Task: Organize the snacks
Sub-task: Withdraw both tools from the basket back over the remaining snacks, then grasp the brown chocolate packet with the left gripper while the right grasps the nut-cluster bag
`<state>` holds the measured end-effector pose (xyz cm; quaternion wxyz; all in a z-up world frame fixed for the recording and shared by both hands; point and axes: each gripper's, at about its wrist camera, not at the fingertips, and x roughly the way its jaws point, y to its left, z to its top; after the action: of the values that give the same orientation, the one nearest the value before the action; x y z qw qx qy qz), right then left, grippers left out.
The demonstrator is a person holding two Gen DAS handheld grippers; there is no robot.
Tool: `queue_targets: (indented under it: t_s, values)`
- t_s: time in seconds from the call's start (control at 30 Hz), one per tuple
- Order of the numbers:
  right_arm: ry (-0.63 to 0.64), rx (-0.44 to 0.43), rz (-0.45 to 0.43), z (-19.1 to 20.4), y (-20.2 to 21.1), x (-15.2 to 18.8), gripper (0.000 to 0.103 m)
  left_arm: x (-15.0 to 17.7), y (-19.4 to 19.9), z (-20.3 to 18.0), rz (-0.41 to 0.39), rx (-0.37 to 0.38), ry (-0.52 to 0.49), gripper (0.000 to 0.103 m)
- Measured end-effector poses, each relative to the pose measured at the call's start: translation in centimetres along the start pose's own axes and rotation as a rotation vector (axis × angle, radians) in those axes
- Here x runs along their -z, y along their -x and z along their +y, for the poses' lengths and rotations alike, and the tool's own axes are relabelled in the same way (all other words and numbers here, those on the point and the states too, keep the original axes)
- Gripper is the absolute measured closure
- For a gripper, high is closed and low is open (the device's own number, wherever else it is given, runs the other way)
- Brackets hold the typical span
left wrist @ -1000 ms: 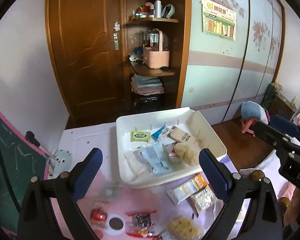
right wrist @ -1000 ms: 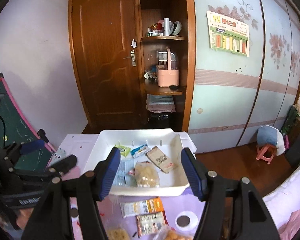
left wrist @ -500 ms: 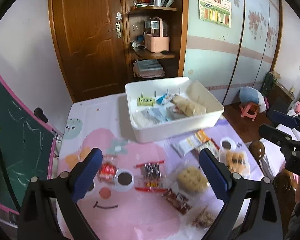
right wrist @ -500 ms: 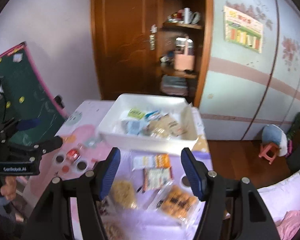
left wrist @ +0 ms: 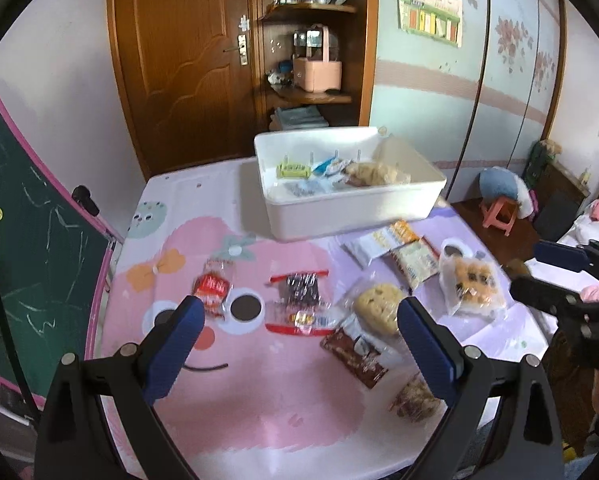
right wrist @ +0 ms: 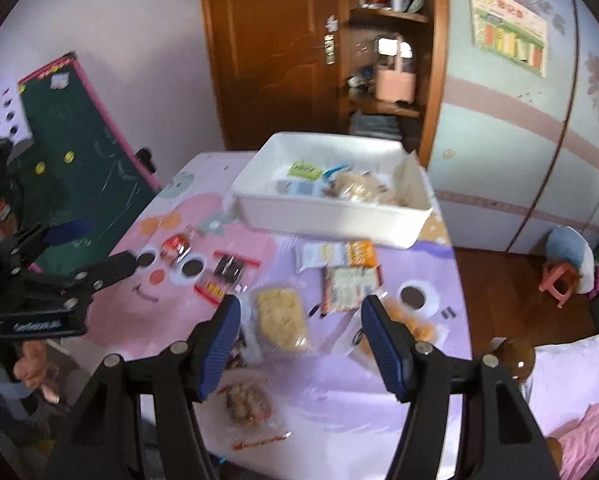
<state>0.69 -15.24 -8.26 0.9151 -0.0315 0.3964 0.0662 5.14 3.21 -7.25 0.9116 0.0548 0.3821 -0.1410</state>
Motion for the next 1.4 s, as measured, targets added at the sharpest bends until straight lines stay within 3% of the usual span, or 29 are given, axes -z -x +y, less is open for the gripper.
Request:
queue_targets:
  t_s: [0.13,0.37,0.53,0.7,0.8,0.9,1.1,1.27,1.4]
  values:
    - [0.078,-0.032,0.047,1.1,-1.4,2.7,0.04,1.6,-1.3,-0.3,0.05,0.009,0.006,0.006]
    - [0.148,-0.103,0.214,2.0,-5.5,7.2,0.04,4.8,-3.0,-1.3,0.133,0.005,-0.078,0.006]
    - [0.105,-0.207,0.312,2.4,-7.7,8.6,0.04,6.3,-4.6,-1.5,0.195,0.017,-0.083,0.006]
    - [0.134,-0.245,0.358,4.0,-9.3,9.3,0.04,6.7,-5.5,-1.4,0.225,0.031,-0.066,0.006]
    - [0.168,-0.23,0.375,5.1,-10.4,9.5,0.04,6.5,-6.1,-1.4,0.241,0.043,-0.048,0.006]
    - [0.194,-0.178,0.379,5.4,-11.1,9.8,0.056,6.3,-7.0,-1.5,0.273,0.07,-0.016,0.006]
    - [0.141,-0.132,0.351,3.3,-11.1,9.7,0.057,5.9,-9.8,-2.2,0.334,0.095,0.034,0.006]
    - [0.045,-0.078,0.336,0.4,-11.4,9.3,0.057,5.0,-13.0,-2.2,0.405,0.103,0.158,0.006]
    - [0.003,-0.095,0.329,-0.8,-11.6,9.2,0.057,4.2,-15.4,-2.1,0.456,0.064,0.252,0.011]
